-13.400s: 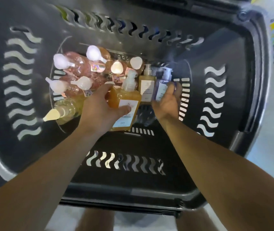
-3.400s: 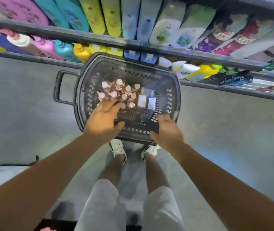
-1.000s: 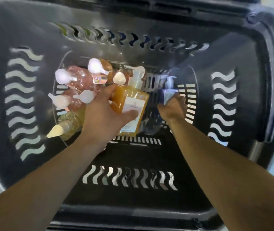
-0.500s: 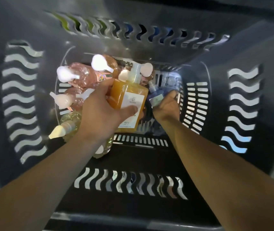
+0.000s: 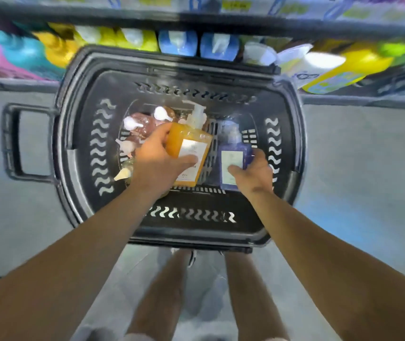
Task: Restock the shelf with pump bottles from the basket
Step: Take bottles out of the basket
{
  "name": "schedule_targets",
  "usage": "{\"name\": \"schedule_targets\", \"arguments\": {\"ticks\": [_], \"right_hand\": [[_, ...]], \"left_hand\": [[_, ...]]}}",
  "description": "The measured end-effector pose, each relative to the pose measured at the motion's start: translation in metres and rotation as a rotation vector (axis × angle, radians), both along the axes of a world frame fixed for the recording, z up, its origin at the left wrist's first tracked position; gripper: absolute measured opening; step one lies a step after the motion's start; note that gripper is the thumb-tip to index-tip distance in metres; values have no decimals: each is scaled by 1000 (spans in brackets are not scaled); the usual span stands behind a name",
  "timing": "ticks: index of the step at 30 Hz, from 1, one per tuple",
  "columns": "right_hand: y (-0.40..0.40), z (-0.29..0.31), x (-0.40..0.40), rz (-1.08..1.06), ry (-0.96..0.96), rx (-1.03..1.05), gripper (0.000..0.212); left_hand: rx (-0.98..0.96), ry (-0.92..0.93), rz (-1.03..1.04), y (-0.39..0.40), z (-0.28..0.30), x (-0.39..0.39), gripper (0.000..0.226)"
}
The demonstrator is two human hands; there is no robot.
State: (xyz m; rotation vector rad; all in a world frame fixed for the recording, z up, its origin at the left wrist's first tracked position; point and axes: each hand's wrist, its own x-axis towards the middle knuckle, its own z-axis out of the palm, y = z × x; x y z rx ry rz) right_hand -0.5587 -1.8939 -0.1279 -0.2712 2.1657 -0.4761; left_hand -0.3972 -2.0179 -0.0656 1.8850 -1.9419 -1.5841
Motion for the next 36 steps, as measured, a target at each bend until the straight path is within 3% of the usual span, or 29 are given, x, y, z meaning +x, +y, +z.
{"name": "schedule_targets", "arguments": {"ticks": [7,19,24,28,31,36], "right_hand": [[12,192,-13,-33,92,-159,55],[44,491,-45,-113,270,-534,48],[66,579,-66,-148,337,-694,54],[86,637,-93,-128,415,-804,55],[104,677,-120,-99,461,-900,58],[139,735,-172,-47,510,-1008,56]], "left_hand": [[-88,113,1,1,147,-3,66],[-238,379,-70,5,425,-36,61],[-347,532,-97,16,533,-64,76],[-450,630,-116,36,602,-91,69],[-539,685,-133,56,644,-115,77],[-615,794,-104,95,695,-161,71]]}}
